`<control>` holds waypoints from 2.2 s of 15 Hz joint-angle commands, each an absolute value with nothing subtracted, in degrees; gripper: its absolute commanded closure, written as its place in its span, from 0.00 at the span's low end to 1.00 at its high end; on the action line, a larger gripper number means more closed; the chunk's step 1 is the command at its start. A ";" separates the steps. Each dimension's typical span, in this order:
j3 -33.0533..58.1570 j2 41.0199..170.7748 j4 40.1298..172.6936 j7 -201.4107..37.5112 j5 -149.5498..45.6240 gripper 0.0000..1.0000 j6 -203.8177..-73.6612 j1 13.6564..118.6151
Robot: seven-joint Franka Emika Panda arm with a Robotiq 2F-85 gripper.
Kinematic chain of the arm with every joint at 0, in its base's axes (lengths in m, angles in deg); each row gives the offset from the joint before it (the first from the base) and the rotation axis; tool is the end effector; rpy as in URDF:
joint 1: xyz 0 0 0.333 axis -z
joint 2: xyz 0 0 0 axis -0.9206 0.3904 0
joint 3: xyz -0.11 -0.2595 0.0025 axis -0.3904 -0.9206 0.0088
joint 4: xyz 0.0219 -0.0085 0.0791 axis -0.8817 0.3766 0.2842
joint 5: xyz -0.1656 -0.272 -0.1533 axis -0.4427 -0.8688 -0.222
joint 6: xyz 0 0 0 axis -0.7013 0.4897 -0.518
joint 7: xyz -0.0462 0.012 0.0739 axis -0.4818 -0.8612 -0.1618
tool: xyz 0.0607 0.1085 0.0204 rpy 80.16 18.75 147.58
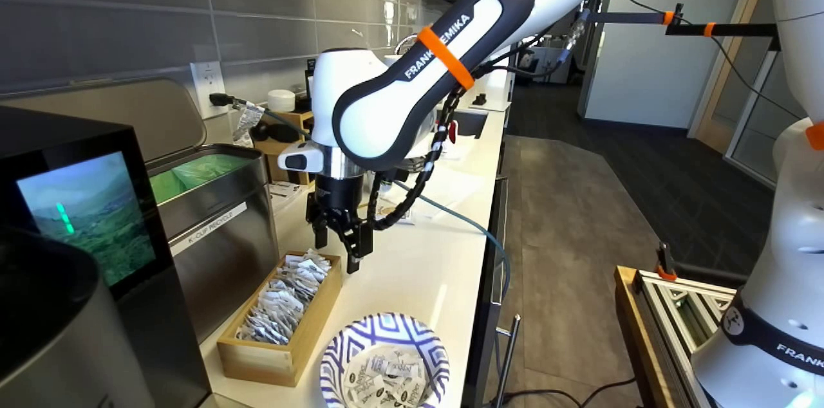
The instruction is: Move the white sachets to blue and white bowl
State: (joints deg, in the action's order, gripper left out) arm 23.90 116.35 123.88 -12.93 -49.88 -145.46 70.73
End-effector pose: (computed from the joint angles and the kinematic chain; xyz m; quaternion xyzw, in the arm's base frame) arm 0.5932 0.0353 0.2365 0.8290 0.5571 0.0477 0.0002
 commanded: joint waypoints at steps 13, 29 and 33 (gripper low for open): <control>22.47 123.90 113.83 -13.60 -55.92 0.54 -138.49 69.90; 22.37 111.87 122.54 -16.85 -56.26 0.99 -140.74 69.62; 22.19 102.73 129.93 -16.64 -56.04 0.99 -142.51 69.73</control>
State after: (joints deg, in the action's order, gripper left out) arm 22.22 110.81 121.29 -16.11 -56.05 -140.39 69.74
